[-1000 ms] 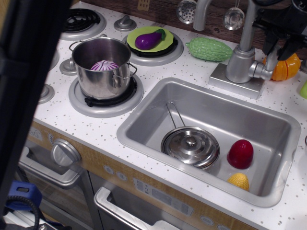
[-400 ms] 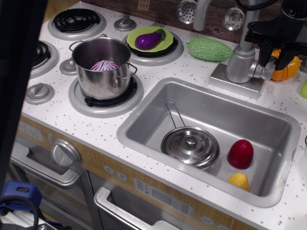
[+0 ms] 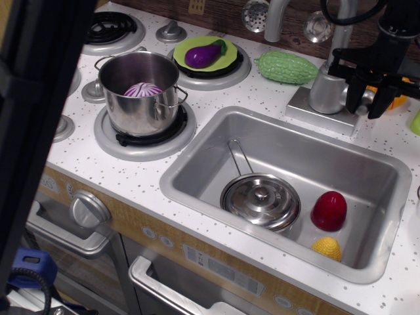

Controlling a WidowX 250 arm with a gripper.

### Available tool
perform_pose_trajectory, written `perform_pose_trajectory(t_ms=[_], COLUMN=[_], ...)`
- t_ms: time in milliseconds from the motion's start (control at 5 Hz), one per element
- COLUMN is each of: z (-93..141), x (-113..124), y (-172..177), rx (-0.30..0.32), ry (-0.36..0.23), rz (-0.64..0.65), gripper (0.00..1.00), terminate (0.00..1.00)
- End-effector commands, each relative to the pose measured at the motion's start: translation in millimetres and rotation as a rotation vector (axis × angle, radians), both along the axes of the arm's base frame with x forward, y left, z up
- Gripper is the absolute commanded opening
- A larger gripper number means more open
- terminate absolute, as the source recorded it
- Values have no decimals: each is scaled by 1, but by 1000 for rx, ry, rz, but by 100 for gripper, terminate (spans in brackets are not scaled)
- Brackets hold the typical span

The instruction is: Turn lever vertical to front

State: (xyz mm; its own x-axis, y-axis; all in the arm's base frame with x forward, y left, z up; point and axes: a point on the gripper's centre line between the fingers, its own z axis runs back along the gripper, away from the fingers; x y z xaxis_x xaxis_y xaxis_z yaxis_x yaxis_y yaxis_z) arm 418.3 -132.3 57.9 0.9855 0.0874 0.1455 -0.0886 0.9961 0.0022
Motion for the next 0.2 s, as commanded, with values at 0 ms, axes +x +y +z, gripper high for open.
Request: perform_pose_trajectory(t_ms=[0], z=[-4], x=[4], y=[-5], rx=[-60], ry=[-52], rz=[-11], gripper=[0], terminate=[100])
